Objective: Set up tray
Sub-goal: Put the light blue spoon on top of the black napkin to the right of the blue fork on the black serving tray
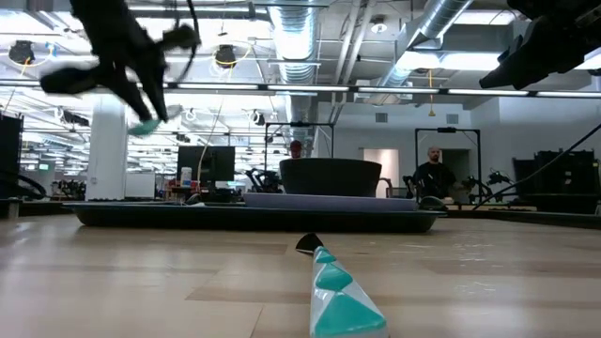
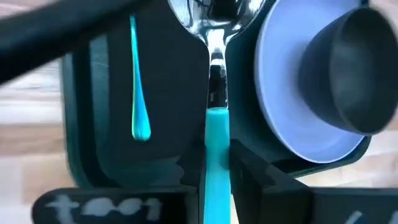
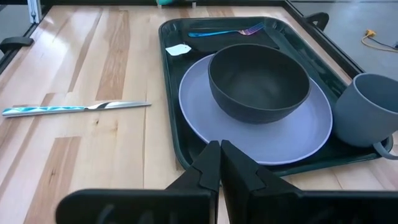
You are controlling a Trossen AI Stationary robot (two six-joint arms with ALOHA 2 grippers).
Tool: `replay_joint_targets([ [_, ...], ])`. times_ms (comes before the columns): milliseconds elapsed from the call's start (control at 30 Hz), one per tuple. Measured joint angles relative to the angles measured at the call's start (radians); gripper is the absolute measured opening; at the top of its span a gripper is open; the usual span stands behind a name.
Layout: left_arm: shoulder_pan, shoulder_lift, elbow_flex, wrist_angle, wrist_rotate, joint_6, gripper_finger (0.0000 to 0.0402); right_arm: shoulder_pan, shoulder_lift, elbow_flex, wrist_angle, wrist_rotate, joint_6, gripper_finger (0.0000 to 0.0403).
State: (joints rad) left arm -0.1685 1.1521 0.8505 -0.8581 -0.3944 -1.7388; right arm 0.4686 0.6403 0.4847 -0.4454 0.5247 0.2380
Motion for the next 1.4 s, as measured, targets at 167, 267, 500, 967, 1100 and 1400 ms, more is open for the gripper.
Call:
replay_joint_targets([
  [167, 0.200, -0.043, -0.156, 0.152, 0.171, 0.185, 0.0029, 0.000, 0.001, 0.000, 0.000, 0.000, 0.000, 0.0005],
  [267, 0.285, -0.036, -0.195, 0.216, 0.233, 0.281, 0.0029, 0.000, 0.001, 0.000, -0.006, 0.000, 0.001, 0.0005],
  [500, 0.445, 0.051, -0.199, 0.268, 0.336, 0.458, 0.0029, 0.000, 0.001, 0.000, -0.015, 0.000, 0.032, 0.0005],
  [967, 0.518, 0.269, -0.190, 0.405, 0.416, 0.513, 0.0029, 0.000, 0.001, 0.000, -0.021, 0.010, -0.008, 0.0005],
  [1100, 0.521, 0.270, -0.170, 0.375, 0.387, 0.522, 0.0029, 0.000, 0.001, 0.000, -0.027, 0.031, -0.011, 0.0005],
  [1400, 0.560, 0.270, -0.158, 0.358, 0.387, 0.546, 0.0031, 0.000, 0.001, 0.000, -0.041, 0.031, -0.011, 0.0005],
])
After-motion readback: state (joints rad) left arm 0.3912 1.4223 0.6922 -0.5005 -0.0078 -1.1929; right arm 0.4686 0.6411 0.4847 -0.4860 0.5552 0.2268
